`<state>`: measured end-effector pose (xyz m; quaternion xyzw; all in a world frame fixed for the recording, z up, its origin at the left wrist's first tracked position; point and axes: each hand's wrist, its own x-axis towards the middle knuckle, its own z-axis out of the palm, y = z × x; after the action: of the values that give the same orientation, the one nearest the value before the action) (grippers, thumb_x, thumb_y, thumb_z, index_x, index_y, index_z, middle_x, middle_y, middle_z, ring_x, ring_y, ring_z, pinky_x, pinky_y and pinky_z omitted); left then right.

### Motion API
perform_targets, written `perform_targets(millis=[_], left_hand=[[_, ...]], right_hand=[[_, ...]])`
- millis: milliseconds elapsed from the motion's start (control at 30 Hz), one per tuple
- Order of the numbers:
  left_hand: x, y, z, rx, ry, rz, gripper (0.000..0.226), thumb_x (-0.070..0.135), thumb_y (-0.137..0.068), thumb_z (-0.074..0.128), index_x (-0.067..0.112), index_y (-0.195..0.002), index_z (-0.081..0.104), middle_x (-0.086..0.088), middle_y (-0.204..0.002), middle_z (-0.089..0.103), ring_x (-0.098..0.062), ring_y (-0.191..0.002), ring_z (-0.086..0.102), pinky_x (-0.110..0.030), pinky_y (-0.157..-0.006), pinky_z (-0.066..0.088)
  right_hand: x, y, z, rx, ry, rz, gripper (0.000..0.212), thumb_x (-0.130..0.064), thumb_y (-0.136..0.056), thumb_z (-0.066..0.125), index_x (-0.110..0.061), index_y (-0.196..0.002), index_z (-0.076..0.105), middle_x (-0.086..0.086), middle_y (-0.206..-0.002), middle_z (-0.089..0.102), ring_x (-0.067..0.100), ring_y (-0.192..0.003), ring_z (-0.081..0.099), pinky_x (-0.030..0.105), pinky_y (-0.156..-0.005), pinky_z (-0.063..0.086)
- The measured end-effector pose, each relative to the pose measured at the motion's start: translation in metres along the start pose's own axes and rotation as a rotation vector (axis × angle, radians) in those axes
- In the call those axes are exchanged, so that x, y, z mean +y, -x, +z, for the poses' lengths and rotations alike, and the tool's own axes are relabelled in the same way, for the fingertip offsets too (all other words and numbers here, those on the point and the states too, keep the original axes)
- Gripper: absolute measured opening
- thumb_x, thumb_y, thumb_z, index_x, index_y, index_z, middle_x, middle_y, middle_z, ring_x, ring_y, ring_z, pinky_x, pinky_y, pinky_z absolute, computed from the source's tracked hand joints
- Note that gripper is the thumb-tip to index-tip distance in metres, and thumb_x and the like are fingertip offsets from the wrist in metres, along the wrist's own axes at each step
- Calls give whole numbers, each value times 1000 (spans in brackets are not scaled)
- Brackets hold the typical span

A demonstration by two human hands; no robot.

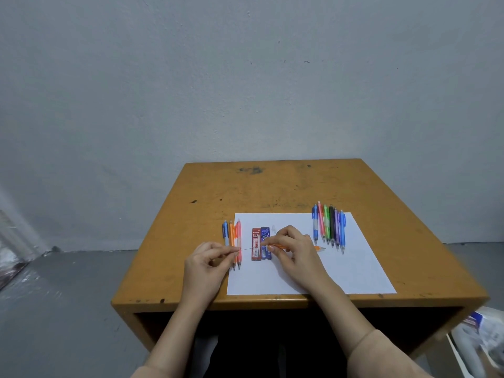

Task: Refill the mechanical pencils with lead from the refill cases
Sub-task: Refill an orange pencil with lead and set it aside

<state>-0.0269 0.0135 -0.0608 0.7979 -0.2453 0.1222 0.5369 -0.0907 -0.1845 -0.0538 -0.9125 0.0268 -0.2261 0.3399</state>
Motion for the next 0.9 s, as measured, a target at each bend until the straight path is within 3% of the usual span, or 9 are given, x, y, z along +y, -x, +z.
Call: perform_targets(millis=[200,500,900], left_hand=[[-2,0,2,6,10,31,30,3,-71,80,31,-83,75,16,-88,63,-7,-74,57,-9,-59,40],[-3,0,3,14,13,51,36,4,-71,80,38,-82,72,21,-86,63,-2,-70,55,-9,-60,39],[-3,0,1,-5,-12,26,33,9,-72,80,39,-81,72,19,-91,64,-9,-80,58,-12,-63,43]], right_hand=[[1,0,1,3,-17,-34,17,-20,-90,63,-30,-99,73,-15,-91,51,-1,-86,49,28,-79,34],[1,1,0,-15,-11,-74,18,-19,-90,63,-29,-101,73,-8,-97,56,-6,-89,48,35,-81,40],[-1,2,-2,-40,-15,-61,20,-21,-90,62,-31,-105,72,-14,-100,52,-6,-95,47,29,-84,39]])
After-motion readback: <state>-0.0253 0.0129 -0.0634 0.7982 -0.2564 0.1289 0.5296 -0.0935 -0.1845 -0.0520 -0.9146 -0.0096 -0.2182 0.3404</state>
